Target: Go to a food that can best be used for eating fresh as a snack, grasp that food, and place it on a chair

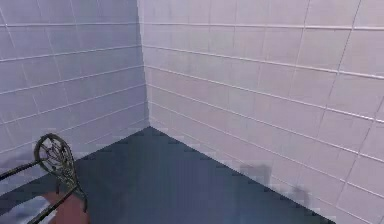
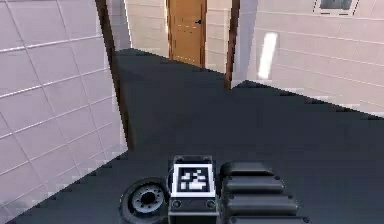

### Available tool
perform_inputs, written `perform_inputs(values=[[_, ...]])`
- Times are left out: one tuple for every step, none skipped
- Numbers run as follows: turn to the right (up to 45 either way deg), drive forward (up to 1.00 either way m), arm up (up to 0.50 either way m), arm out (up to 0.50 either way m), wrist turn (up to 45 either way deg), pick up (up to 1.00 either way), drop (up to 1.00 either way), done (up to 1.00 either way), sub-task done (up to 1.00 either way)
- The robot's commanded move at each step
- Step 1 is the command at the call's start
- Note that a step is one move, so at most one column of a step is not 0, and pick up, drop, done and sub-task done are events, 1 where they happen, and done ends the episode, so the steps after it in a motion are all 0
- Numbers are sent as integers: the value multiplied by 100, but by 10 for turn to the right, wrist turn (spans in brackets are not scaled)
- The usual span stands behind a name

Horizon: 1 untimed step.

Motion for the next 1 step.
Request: perform_inputs(values=[[450,0,0,0,0,0,0,0,0]])
